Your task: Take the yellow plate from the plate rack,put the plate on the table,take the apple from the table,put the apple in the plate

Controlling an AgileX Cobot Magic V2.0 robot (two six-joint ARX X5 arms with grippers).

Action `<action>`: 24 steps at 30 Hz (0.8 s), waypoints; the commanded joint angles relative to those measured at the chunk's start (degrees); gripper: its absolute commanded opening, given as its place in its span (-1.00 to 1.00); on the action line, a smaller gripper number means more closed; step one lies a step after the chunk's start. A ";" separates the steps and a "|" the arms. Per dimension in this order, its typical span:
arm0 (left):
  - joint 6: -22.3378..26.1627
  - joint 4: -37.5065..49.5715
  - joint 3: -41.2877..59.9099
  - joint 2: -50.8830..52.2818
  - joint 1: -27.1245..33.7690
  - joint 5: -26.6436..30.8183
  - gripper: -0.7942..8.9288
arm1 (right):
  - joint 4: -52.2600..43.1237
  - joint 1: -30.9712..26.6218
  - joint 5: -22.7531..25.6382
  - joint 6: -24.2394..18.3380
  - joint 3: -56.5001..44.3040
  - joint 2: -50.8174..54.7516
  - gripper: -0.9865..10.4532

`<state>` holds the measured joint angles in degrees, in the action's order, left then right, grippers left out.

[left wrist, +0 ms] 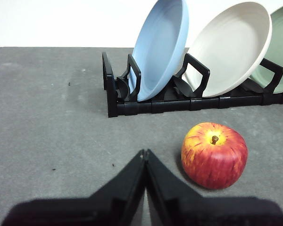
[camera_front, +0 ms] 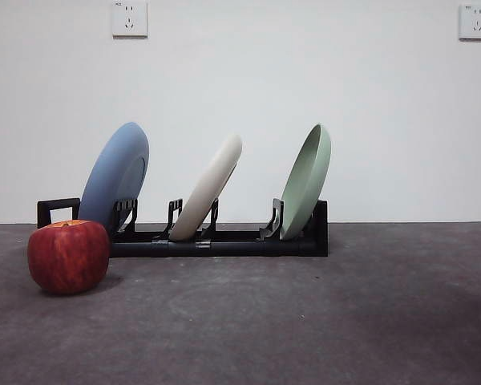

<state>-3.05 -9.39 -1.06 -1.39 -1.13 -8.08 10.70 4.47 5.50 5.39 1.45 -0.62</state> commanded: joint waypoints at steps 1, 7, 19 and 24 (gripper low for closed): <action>-0.17 0.26 0.59 0.09 0.13 0.17 -0.84 | -0.42 -0.02 -0.24 0.81 -0.55 0.11 -0.83; -1.88 -0.66 -1.07 0.09 0.11 0.11 -0.85 | -0.37 0.00 -3.50 5.92 1.60 0.11 -0.84; -6.40 -8.39 -17.42 -5.18 0.07 -5.09 -0.85 | 4.48 0.02 -9.22 8.59 17.88 -5.29 -0.84; -5.73 -16.37 -28.22 -11.41 0.07 -8.70 -0.85 | 15.17 0.02 -13.57 6.91 28.70 -12.59 -0.84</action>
<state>-9.04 -24.97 -27.66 -11.94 -1.13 -15.97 24.86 4.49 -7.53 12.88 28.60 -12.38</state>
